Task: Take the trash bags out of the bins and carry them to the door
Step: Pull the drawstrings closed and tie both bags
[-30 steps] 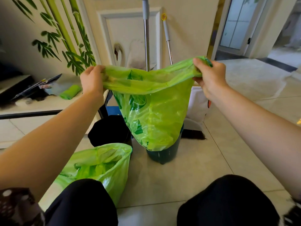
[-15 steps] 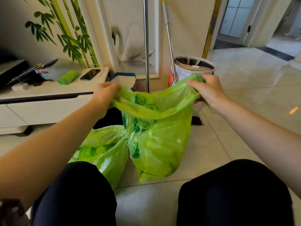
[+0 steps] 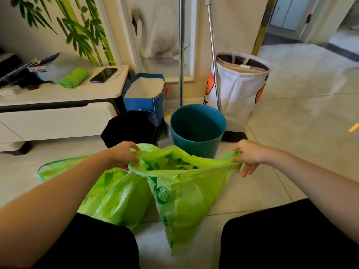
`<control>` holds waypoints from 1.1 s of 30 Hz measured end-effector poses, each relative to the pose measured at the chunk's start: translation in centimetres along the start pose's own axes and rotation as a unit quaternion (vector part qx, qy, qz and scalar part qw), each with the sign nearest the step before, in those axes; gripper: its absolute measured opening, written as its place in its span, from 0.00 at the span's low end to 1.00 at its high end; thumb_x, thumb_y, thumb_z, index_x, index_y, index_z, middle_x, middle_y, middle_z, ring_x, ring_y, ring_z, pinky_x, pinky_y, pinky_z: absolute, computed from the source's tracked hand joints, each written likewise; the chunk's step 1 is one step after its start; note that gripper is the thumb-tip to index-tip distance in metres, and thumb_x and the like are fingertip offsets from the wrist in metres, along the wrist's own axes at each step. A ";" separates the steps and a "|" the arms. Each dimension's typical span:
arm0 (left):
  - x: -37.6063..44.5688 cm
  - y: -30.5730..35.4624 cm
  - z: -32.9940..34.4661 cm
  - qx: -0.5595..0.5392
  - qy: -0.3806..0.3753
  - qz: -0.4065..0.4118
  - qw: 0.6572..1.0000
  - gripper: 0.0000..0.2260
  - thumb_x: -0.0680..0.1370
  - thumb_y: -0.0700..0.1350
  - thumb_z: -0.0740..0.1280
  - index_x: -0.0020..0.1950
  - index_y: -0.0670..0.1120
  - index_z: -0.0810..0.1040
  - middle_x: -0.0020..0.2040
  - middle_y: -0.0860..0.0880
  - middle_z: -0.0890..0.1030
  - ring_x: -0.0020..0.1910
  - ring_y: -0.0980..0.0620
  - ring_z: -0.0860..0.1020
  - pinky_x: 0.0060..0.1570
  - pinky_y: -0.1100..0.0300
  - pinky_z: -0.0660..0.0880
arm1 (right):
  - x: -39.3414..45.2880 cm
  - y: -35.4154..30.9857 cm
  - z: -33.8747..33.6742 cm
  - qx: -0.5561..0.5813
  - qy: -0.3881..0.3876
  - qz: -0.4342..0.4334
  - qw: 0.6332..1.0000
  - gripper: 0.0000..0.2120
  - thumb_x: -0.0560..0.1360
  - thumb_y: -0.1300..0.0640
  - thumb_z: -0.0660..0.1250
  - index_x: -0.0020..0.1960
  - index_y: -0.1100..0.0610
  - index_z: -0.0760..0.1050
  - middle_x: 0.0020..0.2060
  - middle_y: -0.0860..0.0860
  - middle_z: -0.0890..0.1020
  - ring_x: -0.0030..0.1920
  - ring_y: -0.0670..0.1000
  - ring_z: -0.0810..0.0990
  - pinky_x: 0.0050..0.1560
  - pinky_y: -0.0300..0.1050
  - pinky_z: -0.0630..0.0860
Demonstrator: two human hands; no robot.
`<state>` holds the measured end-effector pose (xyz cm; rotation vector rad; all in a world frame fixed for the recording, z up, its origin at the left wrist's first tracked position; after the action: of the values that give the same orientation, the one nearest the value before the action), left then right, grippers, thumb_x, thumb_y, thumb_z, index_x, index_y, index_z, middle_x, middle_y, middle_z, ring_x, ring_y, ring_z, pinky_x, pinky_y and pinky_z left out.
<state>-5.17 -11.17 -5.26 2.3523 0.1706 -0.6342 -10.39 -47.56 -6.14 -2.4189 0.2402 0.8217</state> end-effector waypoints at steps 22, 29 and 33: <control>1.0 -0.5 -3.0 0.006 0.033 -0.008 0.999 0.02 0.72 0.32 0.71 0.40 0.36 0.80 0.32 0.37 0.81 0.24 0.48 0.81 0.31 0.56 0.82 | -0.1 1.5 -1.8 -0.019 -0.004 0.101 0.995 0.13 0.72 0.63 0.71 0.55 0.66 0.74 0.42 0.63 0.83 0.33 0.54 0.84 0.41 0.50 0.83; 0.2 0.0 -3.8 0.006 0.053 -0.011 0.999 0.04 0.74 0.32 0.69 0.39 0.37 0.78 0.26 0.41 0.82 0.23 0.48 0.81 0.29 0.57 0.81 | -1.0 1.5 -2.5 -0.022 0.027 0.132 0.991 0.15 0.74 0.62 0.69 0.55 0.72 0.72 0.27 0.62 0.82 0.25 0.53 0.82 0.33 0.49 0.82; -0.3 0.4 -4.0 -0.007 0.064 -0.007 0.998 0.04 0.75 0.34 0.69 0.41 0.37 0.77 0.31 0.39 0.82 0.24 0.48 0.82 0.29 0.57 0.81 | -1.3 0.5 -3.2 0.017 0.055 0.104 0.993 0.08 0.77 0.60 0.65 0.50 0.66 0.71 0.28 0.62 0.82 0.21 0.52 0.81 0.23 0.44 0.79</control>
<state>-3.73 -8.87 -2.26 2.3798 0.2488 -0.4887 -9.95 -49.79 -3.47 -2.4381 0.5533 0.7666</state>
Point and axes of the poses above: each hand's wrist, its own x-axis towards the middle knuckle, its own z-axis out of the palm, y = z × x, the point moved 10 cm from there along x, towards the middle knuckle
